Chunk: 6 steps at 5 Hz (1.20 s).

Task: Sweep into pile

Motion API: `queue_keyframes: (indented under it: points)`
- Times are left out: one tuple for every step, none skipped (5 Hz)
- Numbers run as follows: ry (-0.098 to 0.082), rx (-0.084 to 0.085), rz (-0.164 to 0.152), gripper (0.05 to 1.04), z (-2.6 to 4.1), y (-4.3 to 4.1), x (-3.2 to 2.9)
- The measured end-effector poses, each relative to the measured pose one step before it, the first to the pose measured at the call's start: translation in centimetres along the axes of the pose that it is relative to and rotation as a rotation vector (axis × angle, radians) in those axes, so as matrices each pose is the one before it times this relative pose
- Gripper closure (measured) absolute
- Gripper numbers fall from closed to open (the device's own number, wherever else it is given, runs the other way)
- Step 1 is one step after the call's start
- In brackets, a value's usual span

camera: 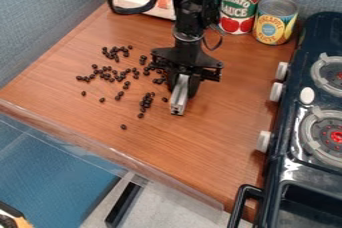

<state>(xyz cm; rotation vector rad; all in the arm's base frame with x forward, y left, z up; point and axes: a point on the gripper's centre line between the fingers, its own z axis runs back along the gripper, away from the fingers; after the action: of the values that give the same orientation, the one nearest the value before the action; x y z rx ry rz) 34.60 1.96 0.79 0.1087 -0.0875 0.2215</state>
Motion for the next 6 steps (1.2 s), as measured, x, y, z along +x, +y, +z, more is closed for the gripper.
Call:
queue_keyframes:
  points:
    - [0.0052, 0.0100, 0.0301, 0.698, -0.216, 1.902, -0.045]
    - [-0.0094, -0.0034, 0.0080, 0.698, -0.061, 0.579, 0.058]
    - [0.0128, 0.0092, 0.0600, 0.698, -0.290, 2.794, -0.039]
    - [0.0063, 0.0056, 0.0435, 0.699, -0.093, 2.059, -0.148]
    - [0.0058, 0.0106, 0.0407, 0.698, 0.001, 1.972, -0.616]
    - [0.0191, 0.0105, 0.0417, 0.699, 0.336, 2.014, -0.926]
